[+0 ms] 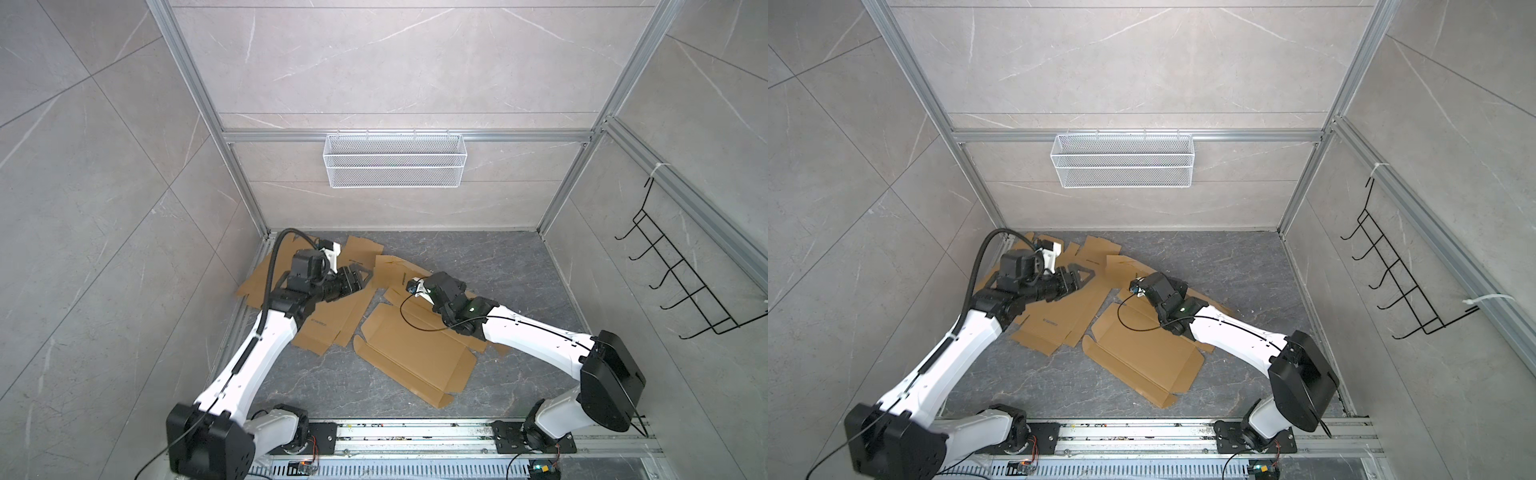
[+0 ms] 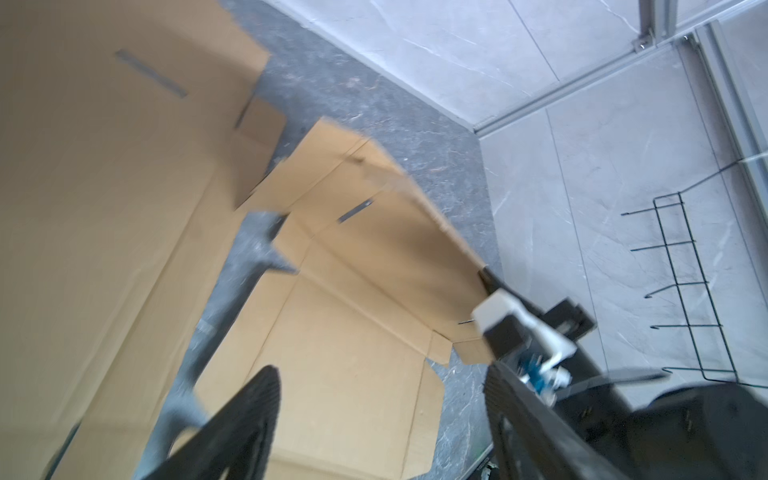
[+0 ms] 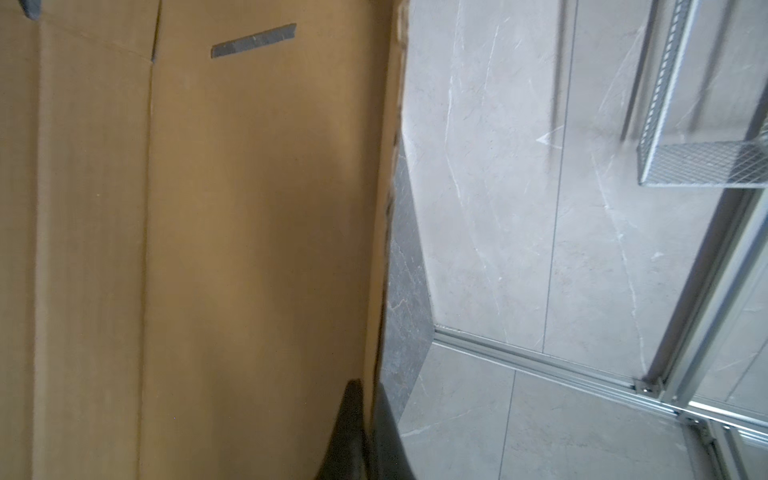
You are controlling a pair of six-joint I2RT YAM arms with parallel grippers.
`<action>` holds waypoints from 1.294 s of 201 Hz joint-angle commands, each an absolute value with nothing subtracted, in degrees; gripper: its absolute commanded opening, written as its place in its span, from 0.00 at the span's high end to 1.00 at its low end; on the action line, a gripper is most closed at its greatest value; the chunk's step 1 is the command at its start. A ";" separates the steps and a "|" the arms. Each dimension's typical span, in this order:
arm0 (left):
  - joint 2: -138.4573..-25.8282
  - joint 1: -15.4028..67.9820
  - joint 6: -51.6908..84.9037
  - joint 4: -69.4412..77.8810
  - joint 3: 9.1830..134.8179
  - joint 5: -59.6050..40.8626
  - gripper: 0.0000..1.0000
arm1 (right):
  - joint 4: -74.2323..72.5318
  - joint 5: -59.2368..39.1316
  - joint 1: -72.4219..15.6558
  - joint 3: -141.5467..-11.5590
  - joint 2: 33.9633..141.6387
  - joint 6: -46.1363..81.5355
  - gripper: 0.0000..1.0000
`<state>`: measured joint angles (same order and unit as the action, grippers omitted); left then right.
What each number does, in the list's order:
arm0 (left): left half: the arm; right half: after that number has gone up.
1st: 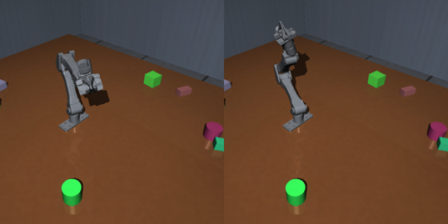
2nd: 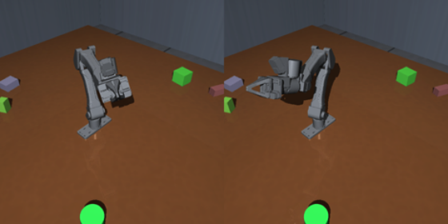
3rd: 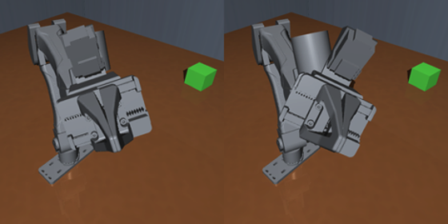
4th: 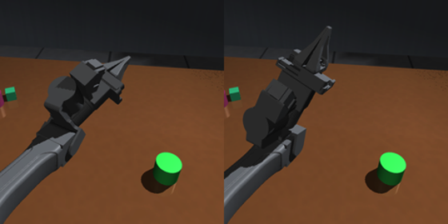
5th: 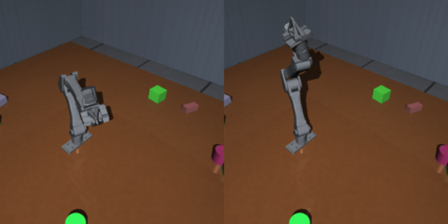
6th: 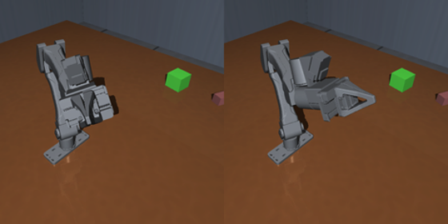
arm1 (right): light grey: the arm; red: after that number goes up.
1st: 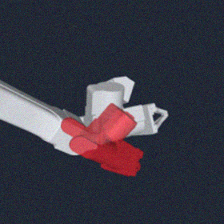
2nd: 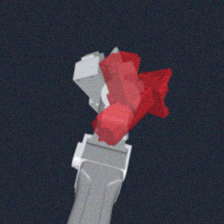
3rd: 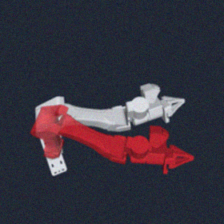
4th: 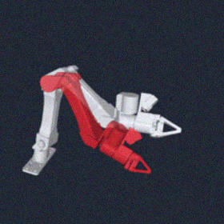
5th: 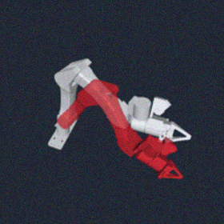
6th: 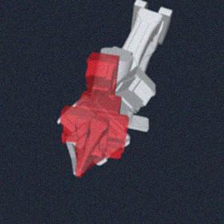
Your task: Fold the paper box
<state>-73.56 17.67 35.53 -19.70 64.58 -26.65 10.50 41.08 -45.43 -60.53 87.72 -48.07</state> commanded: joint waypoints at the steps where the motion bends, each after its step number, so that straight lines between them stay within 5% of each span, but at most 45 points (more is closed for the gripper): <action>1: -80.12 20.12 31.19 -19.87 72.31 -31.07 0.15 | 2.73 42.74 -46.52 -58.25 86.81 -53.25 1.00; 45: -92.06 21.98 23.44 -25.15 84.80 -28.81 0.16 | 1.72 41.97 -46.52 -58.32 88.37 -53.02 1.00; 130: -101.69 26.06 25.08 -21.74 86.96 -33.25 0.22 | 1.76 41.31 -46.68 -58.70 89.01 -51.86 1.00; 199: -99.59 23.49 25.71 -19.31 84.34 -34.89 0.25 | 0.40 41.26 -46.81 -58.12 89.31 -52.08 1.00; 260: -88.09 15.64 7.39 -23.97 76.57 -25.27 0.25 | -1.31 41.17 -46.65 -56.91 87.98 -54.93 1.00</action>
<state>-95.22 17.58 18.11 -23.00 79.37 -29.89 0.40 41.54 -46.39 -57.93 88.75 -53.52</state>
